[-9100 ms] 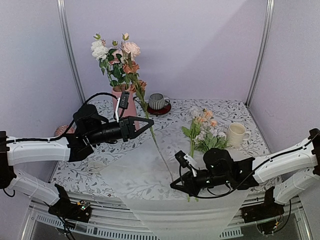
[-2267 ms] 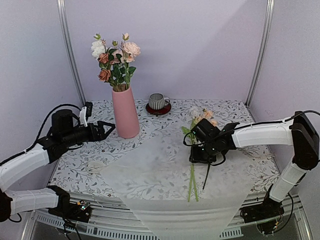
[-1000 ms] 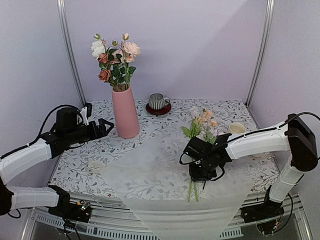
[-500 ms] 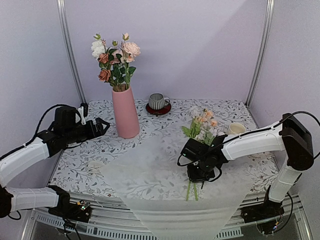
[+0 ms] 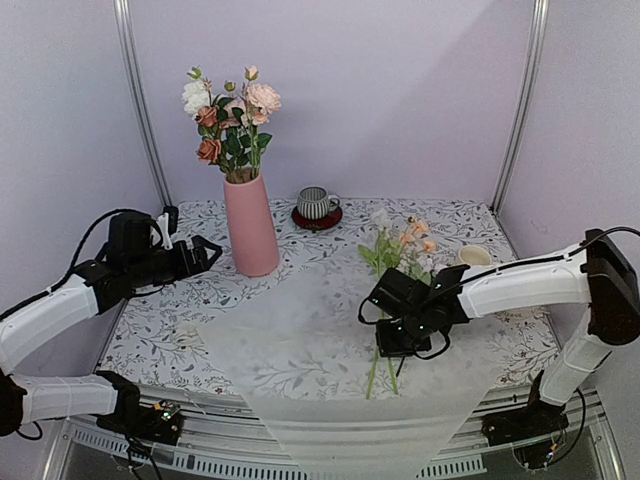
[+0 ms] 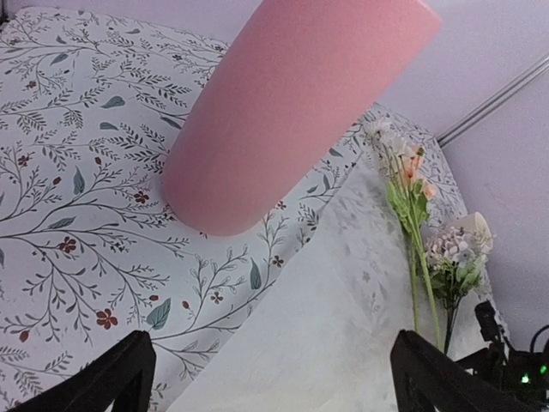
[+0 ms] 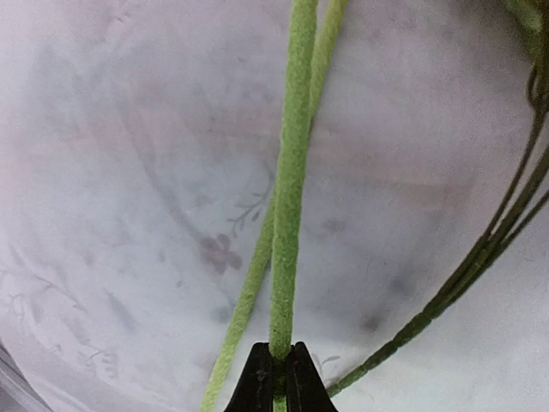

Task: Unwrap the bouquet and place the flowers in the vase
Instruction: Pick up the fake flower from the flattened wrapping paper.

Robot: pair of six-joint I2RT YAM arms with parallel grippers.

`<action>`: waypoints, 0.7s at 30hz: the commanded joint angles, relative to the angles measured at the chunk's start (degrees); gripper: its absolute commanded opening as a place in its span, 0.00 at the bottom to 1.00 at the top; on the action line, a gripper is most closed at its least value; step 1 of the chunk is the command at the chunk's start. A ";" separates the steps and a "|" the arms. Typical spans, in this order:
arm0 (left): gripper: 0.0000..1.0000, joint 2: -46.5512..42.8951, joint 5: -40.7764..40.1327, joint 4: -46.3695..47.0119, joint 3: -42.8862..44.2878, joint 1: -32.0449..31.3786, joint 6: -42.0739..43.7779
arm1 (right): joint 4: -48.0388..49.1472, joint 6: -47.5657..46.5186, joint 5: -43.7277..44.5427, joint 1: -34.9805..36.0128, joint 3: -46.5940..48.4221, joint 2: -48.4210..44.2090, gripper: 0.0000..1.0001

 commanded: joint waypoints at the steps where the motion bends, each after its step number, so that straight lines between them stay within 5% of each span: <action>1: 0.98 -0.60 4.63 2.90 0.54 0.66 0.18 | 1.81 -1.49 2.80 0.52 -1.20 -8.60 0.03; 12: 0.98 -3.59 20.64 18.58 -6.05 -0.77 -10.92 | 31.56 -10.40 -7.85 0.99 -16.04 -31.90 0.03; 21: 0.98 -4.33 17.29 35.61 -8.33 -15.67 -14.23 | 41.08 -17.33 -13.10 4.20 -17.80 -37.84 0.03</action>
